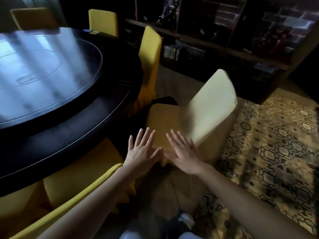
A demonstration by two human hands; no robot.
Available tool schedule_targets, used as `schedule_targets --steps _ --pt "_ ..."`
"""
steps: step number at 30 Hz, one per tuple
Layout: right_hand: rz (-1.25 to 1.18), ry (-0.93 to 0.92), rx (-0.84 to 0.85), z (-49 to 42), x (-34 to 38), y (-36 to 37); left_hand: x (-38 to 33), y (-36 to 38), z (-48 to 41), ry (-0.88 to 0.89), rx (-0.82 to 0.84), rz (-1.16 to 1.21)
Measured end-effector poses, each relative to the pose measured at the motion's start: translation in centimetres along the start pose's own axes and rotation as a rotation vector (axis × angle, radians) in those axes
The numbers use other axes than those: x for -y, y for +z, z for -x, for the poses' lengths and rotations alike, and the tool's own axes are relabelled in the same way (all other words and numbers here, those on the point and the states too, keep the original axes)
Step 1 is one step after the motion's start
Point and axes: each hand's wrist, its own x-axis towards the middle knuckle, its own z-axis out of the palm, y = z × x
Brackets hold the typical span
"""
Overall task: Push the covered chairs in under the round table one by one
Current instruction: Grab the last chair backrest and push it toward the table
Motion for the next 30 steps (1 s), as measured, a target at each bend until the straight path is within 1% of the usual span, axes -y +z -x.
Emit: schedule_targets --steps 4,13,17,23,30 --pt "-0.041 0.067 -0.045 0.5 -7.2 -2.6 -6.2 0.9 -4.0 0.094 0.009 0.035" --pt "-0.098 0.207 -0.123 3.7 -21.0 -8.6 -19.0 3.7 -12.9 0.226 0.052 -0.020" --pt "-0.084 0.272 -0.152 5.8 -25.0 -10.4 -24.1 4.9 -15.4 0.287 0.095 -0.061" --pt "-0.092 0.354 -0.183 7.1 -30.1 -11.6 -28.8 6.0 -19.5 0.360 0.130 -0.127" --pt "-0.096 0.422 -0.181 5.6 -36.9 -13.8 -34.2 7.5 -26.2 0.433 0.109 -0.080"
